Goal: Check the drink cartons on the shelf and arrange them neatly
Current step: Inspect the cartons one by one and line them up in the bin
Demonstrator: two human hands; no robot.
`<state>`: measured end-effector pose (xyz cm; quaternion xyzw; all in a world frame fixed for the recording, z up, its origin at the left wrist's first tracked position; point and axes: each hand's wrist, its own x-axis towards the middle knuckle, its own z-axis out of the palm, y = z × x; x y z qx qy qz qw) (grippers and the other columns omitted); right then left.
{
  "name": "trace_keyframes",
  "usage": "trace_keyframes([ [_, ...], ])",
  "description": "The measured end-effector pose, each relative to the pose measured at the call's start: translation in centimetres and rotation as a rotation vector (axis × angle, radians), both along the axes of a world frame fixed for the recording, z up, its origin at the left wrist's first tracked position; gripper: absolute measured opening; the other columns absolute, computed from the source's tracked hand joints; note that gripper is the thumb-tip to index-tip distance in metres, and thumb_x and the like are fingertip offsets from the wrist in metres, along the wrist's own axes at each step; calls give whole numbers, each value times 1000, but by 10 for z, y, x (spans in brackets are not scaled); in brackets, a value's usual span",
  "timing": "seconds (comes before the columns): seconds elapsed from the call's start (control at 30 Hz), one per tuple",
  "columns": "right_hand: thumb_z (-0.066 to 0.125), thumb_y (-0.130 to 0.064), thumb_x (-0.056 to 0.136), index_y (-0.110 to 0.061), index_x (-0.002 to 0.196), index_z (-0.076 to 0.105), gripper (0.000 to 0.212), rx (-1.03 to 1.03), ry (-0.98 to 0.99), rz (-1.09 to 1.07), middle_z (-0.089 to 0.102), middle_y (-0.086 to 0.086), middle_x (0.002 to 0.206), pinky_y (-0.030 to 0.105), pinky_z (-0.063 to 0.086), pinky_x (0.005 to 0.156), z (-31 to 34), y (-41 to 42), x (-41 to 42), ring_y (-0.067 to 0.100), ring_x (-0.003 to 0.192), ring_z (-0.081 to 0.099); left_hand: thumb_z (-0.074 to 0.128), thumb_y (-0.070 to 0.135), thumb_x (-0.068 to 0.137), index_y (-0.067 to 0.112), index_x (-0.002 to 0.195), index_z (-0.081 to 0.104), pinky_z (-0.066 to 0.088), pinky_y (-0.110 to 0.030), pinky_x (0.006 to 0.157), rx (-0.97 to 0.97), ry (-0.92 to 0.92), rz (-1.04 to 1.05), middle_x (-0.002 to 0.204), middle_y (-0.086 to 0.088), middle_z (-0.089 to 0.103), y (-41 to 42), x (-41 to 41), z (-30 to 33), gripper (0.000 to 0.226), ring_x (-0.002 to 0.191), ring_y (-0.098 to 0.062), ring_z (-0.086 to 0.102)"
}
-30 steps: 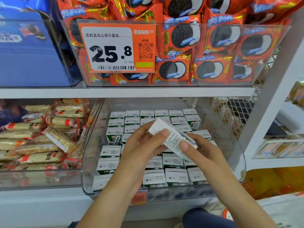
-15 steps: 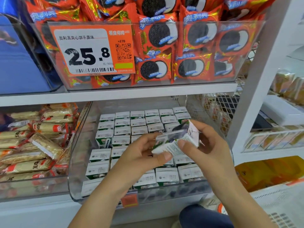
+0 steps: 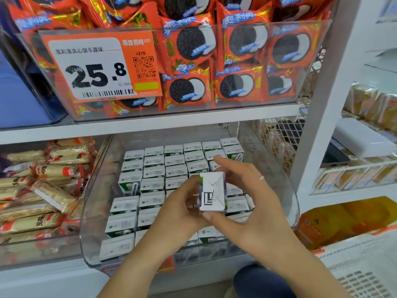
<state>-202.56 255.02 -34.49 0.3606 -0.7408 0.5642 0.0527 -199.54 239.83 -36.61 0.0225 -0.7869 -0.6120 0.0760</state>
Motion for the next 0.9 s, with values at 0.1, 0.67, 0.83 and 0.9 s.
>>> trace_keyframes([
  [0.1,79,-29,68,-49,131,42,76,12,6,-42,50,-24,113,4,39,85,1,0,0,-2,114,51,80,0,69,49,103,67,51,-14,75,-12,-27,-54,99,16,73,-2,2,1,61,94,-4,68],
  [0.67,71,-52,67,-44,132,39,73,49,197,-203,51,-23,110,8,40,90,10,-9,9,-4,109,50,70,1,83,38,95,75,49,-9,76,25,-69,-213,96,15,74,6,11,16,39,96,0,68],
  [0.83,86,-36,63,-40,122,54,67,-201,-153,-139,62,-22,104,12,48,81,18,2,0,0,99,61,79,14,73,18,103,67,51,-19,77,159,-38,-210,100,4,73,-1,9,14,33,98,-10,67],
  [0.9,81,-36,59,-35,119,58,64,-254,-282,-114,64,-24,97,9,48,74,22,10,-6,-3,91,63,81,20,67,24,111,65,52,-17,75,238,-22,-183,107,1,72,-3,9,15,47,100,-12,67],
])
